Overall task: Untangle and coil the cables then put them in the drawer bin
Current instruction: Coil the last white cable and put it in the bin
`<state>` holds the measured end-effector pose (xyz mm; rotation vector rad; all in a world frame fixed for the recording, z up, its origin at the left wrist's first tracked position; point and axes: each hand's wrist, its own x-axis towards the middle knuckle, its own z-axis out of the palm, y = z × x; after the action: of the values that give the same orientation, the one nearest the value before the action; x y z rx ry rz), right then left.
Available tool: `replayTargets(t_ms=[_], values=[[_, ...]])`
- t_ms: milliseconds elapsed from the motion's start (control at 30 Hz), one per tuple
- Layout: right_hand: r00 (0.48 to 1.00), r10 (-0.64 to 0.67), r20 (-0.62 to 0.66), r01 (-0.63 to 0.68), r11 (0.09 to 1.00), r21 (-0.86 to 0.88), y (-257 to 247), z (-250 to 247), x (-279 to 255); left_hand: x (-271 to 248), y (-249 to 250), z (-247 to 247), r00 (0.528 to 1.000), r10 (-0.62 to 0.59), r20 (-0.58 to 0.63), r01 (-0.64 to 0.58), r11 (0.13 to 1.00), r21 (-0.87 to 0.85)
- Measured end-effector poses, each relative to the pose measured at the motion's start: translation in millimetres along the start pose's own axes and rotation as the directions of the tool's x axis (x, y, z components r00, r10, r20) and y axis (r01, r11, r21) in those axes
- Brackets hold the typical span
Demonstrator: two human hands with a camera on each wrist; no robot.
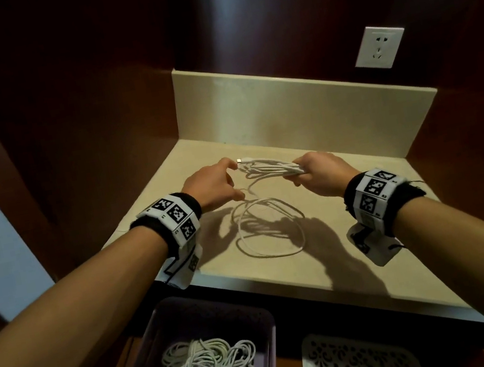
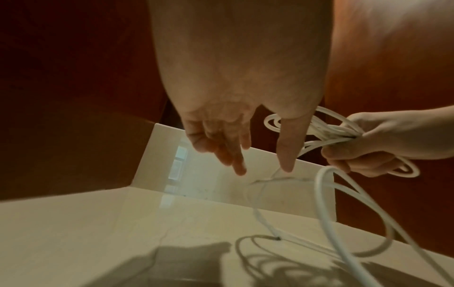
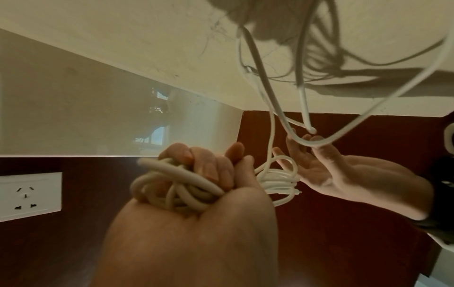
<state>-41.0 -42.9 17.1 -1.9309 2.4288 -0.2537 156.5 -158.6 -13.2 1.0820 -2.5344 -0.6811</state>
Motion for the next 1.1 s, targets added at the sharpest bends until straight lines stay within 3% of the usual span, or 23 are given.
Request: replayTargets(t_ms=[233, 367, 633, 900, 1100], values=[[0.995, 0.083, -0.045, -0.078, 0.991, 0.109, -4, -7, -2, 3, 5, 14, 0.999, -0.013, 0.047, 0.017, 0.996, -0.087], [0.994, 0.103, -0.045, -0.092, 0.976, 0.198, -5, -12, -4, 8, 14, 22, 1.0, -0.012, -0.018, 0.01, 0.996, -0.088], [0.984, 0.157, -0.08, -0.128, 0.949, 0.29, 3, -21, -5, 11, 12, 31, 0.995, -0.003, 0.095, 0.003, 1.0, -0.001], [0.923, 0.342, -0.175, -0.298, 0.925, 0.236, 51, -46, -5, 9, -23, 31, 0.982, -0.163, 0.098, 0.15, 0.981, 0.124], [0.93, 0.334, -0.153, -0.313, 0.938, 0.148, 51, -44, -7, 17, -11, 18, 0.977, -0.178, 0.119, 0.158, 0.974, 0.165]])
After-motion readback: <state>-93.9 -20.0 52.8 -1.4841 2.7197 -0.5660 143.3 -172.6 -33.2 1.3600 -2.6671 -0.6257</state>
